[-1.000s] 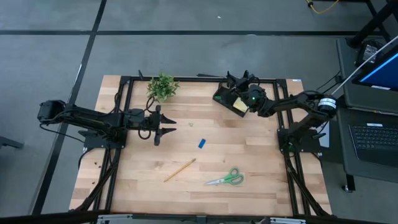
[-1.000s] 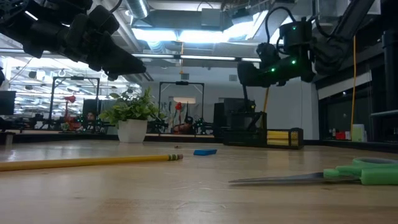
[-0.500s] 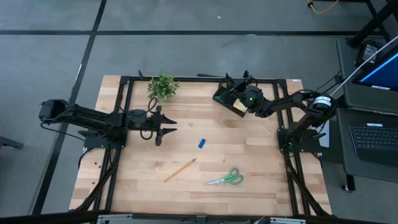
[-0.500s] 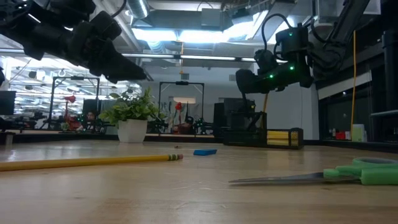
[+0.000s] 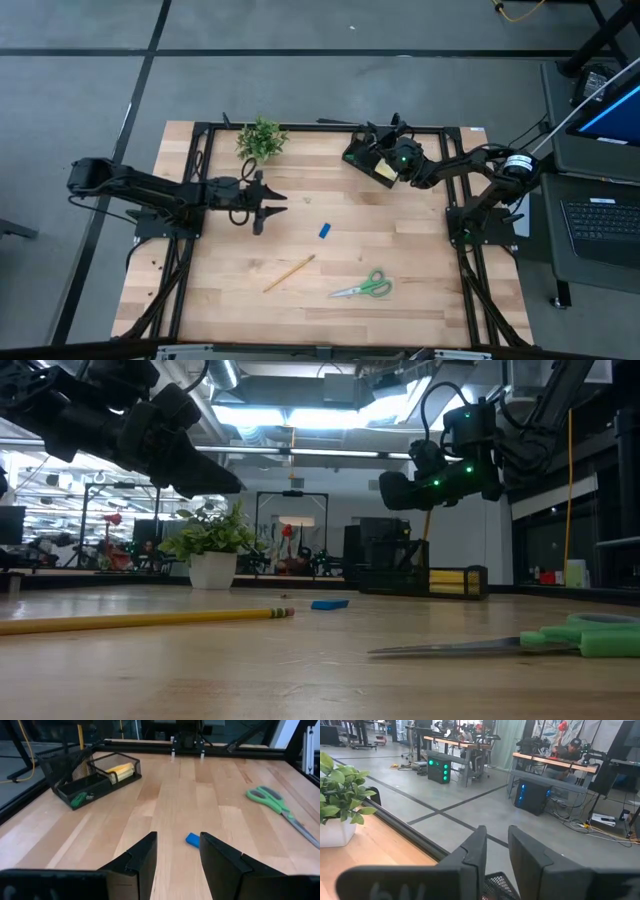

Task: Pick and place office supplies into organizer
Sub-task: Put the yellow pencil into the black desk organizer

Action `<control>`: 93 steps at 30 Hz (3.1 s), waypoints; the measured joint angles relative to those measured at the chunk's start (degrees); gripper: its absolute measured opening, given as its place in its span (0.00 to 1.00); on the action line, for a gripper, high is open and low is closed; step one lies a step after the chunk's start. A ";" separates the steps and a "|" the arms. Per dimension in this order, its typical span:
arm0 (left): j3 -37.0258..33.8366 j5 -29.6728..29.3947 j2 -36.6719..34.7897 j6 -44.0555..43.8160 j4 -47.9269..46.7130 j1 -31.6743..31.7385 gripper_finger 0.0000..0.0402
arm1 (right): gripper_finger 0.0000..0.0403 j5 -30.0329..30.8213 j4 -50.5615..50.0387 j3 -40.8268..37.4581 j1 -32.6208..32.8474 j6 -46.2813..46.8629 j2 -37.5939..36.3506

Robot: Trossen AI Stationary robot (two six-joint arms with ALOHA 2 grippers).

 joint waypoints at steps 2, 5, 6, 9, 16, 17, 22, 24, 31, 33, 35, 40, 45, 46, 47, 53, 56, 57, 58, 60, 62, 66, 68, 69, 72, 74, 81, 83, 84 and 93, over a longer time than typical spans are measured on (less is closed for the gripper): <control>0.00 0.00 0.29 0.00 -0.06 0.00 0.35 | 0.20 0.00 -0.01 0.00 0.00 0.01 0.00; 0.00 0.00 0.29 0.00 0.01 0.00 0.35 | 0.19 0.00 0.01 0.00 0.00 0.02 0.00; 0.00 0.00 0.29 0.00 0.01 0.00 0.35 | 0.19 -0.02 0.48 0.00 0.00 0.02 0.00; 0.00 0.00 0.29 0.00 1.00 0.00 0.35 | 0.19 -0.06 4.36 0.02 0.25 -0.56 -0.13; 0.00 0.03 0.28 1.08 5.15 0.00 0.35 | 0.13 -10.62 5.98 0.04 2.78 -4.29 -5.28; 0.00 0.14 0.27 1.47 5.99 0.01 0.35 | 0.08 -12.50 5.91 0.04 3.40 -4.78 -6.01; 0.00 3.81 0.12 1.21 8.08 0.00 0.35 | 0.02 -19.20 5.76 0.04 6.77 -6.05 -10.78; 0.00 6.49 0.12 -0.94 8.08 -0.02 0.35 | 0.01 -20.49 4.45 0.04 8.28 -6.16 -12.89; 4.01 5.34 0.14 -4.54 -4.32 -5.07 0.35 | 0.01 -21.13 -9.60 0.04 13.57 -6.51 -22.25; 7.26 1.91 0.14 -5.17 -12.31 -7.92 0.34 | 0.01 -21.11 -14.16 0.06 15.27 -6.63 -24.77; 11.03 -1.52 0.14 -5.95 -20.87 -11.11 0.33 | 0.01 -21.09 -18.79 0.07 16.99 -6.43 -27.02; 18.52 -8.48 0.14 -11.47 -37.20 -18.95 0.29 | 0.01 -21.05 -27.39 0.09 21.29 -4.08 -29.81; 22.66 -10.70 1.00 -23.14 -42.36 -26.60 0.26 | 0.01 -21.00 -31.29 0.09 25.02 -2.90 -29.88; 23.32 -12.06 1.57 -24.30 -42.69 -28.27 0.25 | 0.01 -21.00 -31.62 0.09 25.58 -2.94 -29.88; 24.15 -13.61 2.37 -25.14 -43.07 -29.77 0.25 | 0.01 -21.00 -31.84 0.09 26.03 -2.89 -29.88; 31.92 -18.69 10.84 -31.99 -49.74 -35.32 0.25 | 0.01 -16.63 -33.09 0.09 28.55 -2.80 -29.86; 36.50 -18.60 15.74 -36.84 -56.01 -36.26 0.25 | 0.01 -15.92 -34.03 0.09 29.58 -2.79 -29.83; 37.74 -18.05 17.28 -38.57 -58.10 -36.44 0.25 | 0.01 -15.93 -34.37 0.09 29.91 -2.65 -29.83; 38.77 -17.20 18.71 -40.29 -59.74 -36.46 0.25 | 0.01 -15.91 -34.75 0.09 30.17 -2.22 -29.83; 40.08 -15.10 21.35 -43.62 -61.17 -36.36 0.25 | 0.01 -15.92 -35.64 0.09 30.56 -1.34 -29.83; 40.76 -12.48 23.74 -46.24 -61.00 -36.03 0.25 | 0.01 -15.92 -37.29 0.09 30.77 -0.40 -29.83; 42.03 -7.96 28.11 -50.50 -60.87 -35.30 0.25 | 0.01 -15.84 -40.82 0.09 30.77 2.50 -29.81; 42.56 -6.90 29.94 -52.10 -61.00 -34.90 0.25 | 0.01 -15.82 -42.00 0.09 30.77 3.13 -29.79; 43.06 -6.88 30.85 -53.09 -60.95 -34.63 0.25 | 0.01 -15.80 -42.35 0.09 30.77 3.14 -29.79; 44.50 -6.67 33.21 -55.66 -60.99 -33.77 0.25 | 0.01 -15.80 -42.99 0.09 30.76 3.02 -29.79; 46.09 -6.08 34.91 -56.04 -60.92 -33.17 0.25 | 0.01 -15.81 -43.15 0.09 30.75 2.99 -29.79; 53.17 -4.78 40.58 -51.20 -64.81 -31.65 0.25 | 0.01 -15.82 -44.48 -0.20 30.82 3.86 -29.77; 54.80 -3.71 41.91 -52.85 -68.65 -31.68 0.25 | 0.01 -15.82 -44.57 -0.58 30.82 4.56 -29.77; 55.48 -3.61 42.41 -53.86 -70.18 -31.72 0.25 | 0.01 -15.82 -44.52 -0.86 30.82 4.61 -29.77; 56.69 -1.09 46.10 -57.28 -72.70 -30.93 0.25 | 0.01 -15.82 -42.33 -4.09 30.80 4.98 -29.75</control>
